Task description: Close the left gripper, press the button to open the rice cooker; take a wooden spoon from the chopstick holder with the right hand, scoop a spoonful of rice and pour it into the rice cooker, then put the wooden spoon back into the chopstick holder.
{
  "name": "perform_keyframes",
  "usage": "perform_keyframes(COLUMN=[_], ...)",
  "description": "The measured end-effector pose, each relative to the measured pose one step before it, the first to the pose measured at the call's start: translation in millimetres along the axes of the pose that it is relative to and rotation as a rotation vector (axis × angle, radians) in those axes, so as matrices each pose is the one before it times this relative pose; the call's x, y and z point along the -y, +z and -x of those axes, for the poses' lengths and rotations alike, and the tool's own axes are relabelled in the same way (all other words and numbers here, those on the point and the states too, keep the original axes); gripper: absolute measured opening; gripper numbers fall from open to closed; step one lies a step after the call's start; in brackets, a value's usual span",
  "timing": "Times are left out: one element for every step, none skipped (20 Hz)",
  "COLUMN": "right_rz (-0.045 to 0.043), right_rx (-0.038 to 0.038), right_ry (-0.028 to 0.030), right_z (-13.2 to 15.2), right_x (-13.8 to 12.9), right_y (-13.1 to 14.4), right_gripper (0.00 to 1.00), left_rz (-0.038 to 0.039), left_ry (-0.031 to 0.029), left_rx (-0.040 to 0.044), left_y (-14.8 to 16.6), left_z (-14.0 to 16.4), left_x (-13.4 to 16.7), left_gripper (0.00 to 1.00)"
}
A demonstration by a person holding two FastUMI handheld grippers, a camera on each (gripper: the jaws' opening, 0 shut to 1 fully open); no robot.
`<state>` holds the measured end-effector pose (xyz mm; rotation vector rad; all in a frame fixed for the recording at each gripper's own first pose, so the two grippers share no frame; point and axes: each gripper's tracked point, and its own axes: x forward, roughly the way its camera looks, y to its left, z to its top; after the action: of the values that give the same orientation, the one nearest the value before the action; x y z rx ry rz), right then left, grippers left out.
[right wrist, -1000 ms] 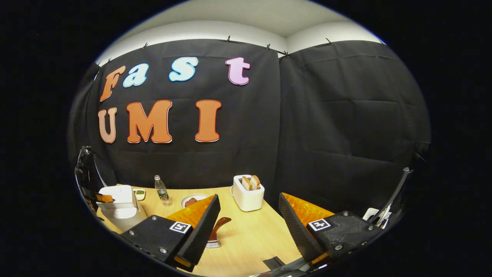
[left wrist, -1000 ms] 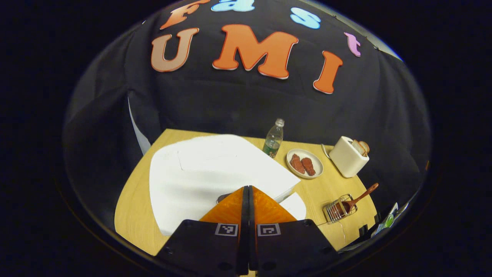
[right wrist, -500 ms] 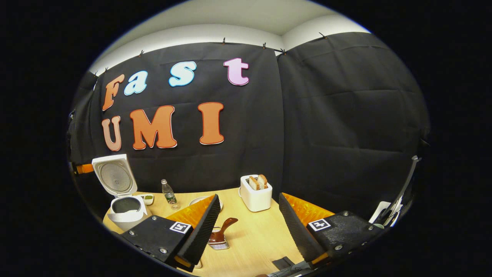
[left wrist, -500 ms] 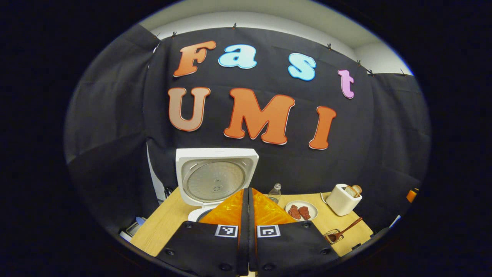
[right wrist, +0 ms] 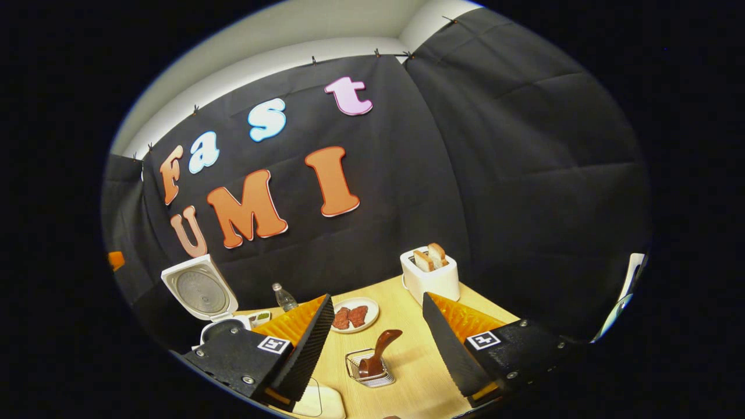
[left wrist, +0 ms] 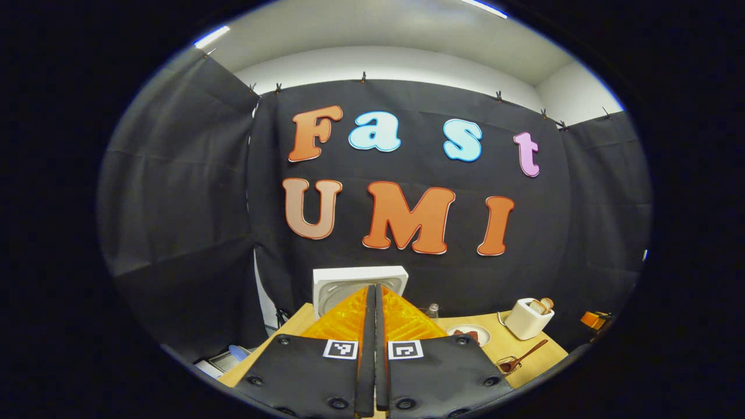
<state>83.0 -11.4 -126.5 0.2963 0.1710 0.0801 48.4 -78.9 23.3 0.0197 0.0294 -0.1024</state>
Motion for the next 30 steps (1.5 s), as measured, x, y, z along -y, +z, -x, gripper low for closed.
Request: perform_keyframes(right_rz=[-0.00627,-0.02111,-0.03074,-0.02555,-0.01490,-0.01608,-0.02166,-0.02451,-0.02620,-0.02662,-0.02787,-0.02916,-0.03127,-0.03358,-0.03041,-0.02357,-0.01944,-0.01378,-0.00694,-0.00117,0.00338,-0.00134,0.00050,0.00162,-0.00584,-0.02021,-0.02736,-0.01261,0.01392,0.00988], right_rx=[-0.02817,-0.02717,-0.01788,-0.00515,-0.01328,-0.02177,-0.02138,-0.01594,-0.01435,-0.01631,-0.01831,-0.01445,-0.01203,-0.00822,-0.00930,-0.00903,-0.01246,-0.00386,0.00492,0.00571,-0.00548,-0.01454,-0.00103,0.00588,-0.00260,-0.00551,-0.02809,-0.00713,0.01142,0.00048], right_ry=[0.00713,0.01352,0.00699,0.00615,0.00435,-0.00186,-0.00034,-0.00188,-0.00485,-0.00073,-0.00478,-0.00174,-0.00403,0.00583,-0.00386,-0.00223,0.00310,0.00147,0.00419,0.00749,0.01773,0.01464,-0.00108,-0.00929,0.00244,0.00287,0.01535,-0.00310,-0.01881,0.00742], right_z=[-8.04,-8.57,-7.60,-8.70,-8.94,-9.36,-7.99,-8.43,-8.41,-8.07,-7.84,-7.06,-4.60,-5.77,-3.31,-5.98,-4.58,-1.79,-1.12,-0.77,1.26,0.71,-0.73,-2.06,-0.16,-2.52,4.00,0.81,-3.59,-4.29], right_x=[1.45,-1.53,0.16,-0.53,0.78,1.64,1.23,2.22,3.32,1.86,1.49,2.70,3.06,1.81,1.53,1.54,0.07,0.43,0.14,-0.37,-2.62,-2.37,-0.51,3.28,-1.23,-1.30,-3.83,-0.02,4.10,-2.45], right_y=[-12.37,-10.31,-8.84,-6.40,-8.64,-10.59,-8.27,-6.36,-4.98,-5.59,-5.89,-4.48,-3.57,-1.37,-2.78,-4.73,-4.65,-2.60,0.39,0.82,-1.08,-2.59,0.64,1.26,-0.56,-0.59,-2.06,0.30,0.67,0.01], right_gripper=[0.95,0.95,0.95,0.95,0.95,0.95,0.95,0.95,0.95,0.94,0.94,0.95,0.94,0.93,0.90,0.87,0.81,0.78,0.72,0.68,0.61,0.57,0.46,0.31,0.31,0.30,0.29,0.28,0.25,0.23], left_rz=[0.00732,0.00652,0.00199,-0.00303,-0.00399,-0.00381,-0.00037,0.00290,-0.00089,-0.00447,-0.00799,-0.00664,-0.00094,0.00040,-0.00277,-0.00113,0.00550,0.01067,0.01376,0.01021,0.01718,0.00870,0.00443,-0.00223,-0.00473,-0.00382,-0.00068,0.00125,0.00294,0.00348], left_ry=[0.00366,0.01213,0.01751,0.02107,0.01407,0.01527,0.00758,-0.00432,0.00559,0.01094,0.01997,0.03312,0.00402,0.00610,0.00458,0.00083,0.00061,0.00089,-0.00633,0.00287,-0.00247,0.00106,0.00541,0.00739,0.00800,0.00759,0.00557,0.00368,0.00314,0.00455], left_rx=[0.00541,0.00193,0.00509,0.00778,0.01418,0.00631,0.00339,0.00521,-0.00176,-0.00327,-0.00599,-0.00541,-0.00482,-0.00261,-0.00144,-0.00280,-0.00567,-0.00941,-0.01068,-0.00609,0.00240,0.00250,-0.00415,-0.00136,0.00073,0.00256,0.00296,0.00011,-0.00087,-0.00173], left_y=[2.22,2.79,2.63,2.07,4.16,1.47,3.12,0.33,0.09,-1.82,-0.93,-0.64,-2.19,-1.91,-1.22,-3.10,-2.10,-3.54,-3.97,-1.34,-1.62,1.80,-0.74,-2.77,0.76,0.01,0.76,-0.84,-0.74,-1.77], left_z=[8.80,9.76,7.64,7.00,4.77,4.96,7.64,2.03,4.10,0.59,1.96,1.38,2.09,2.11,-0.82,-0.40,-3.13,0.07,-0.32,-6.77,1.63,-1.28,-1.35,-1.10,-0.80,1.44,-0.16,0.97,-0.36,0.46], left_x=[-1.98,-4.84,-6.42,-7.53,-5.80,-4.25,-3.93,-0.08,-1.84,-2.75,-5.76,-7.82,-3.00,2.71,-0.36,-1.04,-0.53,-1.87,3.07,-1.40,-0.39,-0.14,-2.05,-2.69,-2.28,-2.71,-2.22,-2.08,-1.28,-3.14], left_gripper=[0.06,0.06,0.05,0.05,0.05,0.05,0.05,0.15,0.25,0.35,0.34,0.32,0.32,0.42,0.52,0.62,0.62,0.63,0.63,0.75,0.88,1.00,0.99,0.98,0.96,0.98,0.99,0.99,1.00,1.00])
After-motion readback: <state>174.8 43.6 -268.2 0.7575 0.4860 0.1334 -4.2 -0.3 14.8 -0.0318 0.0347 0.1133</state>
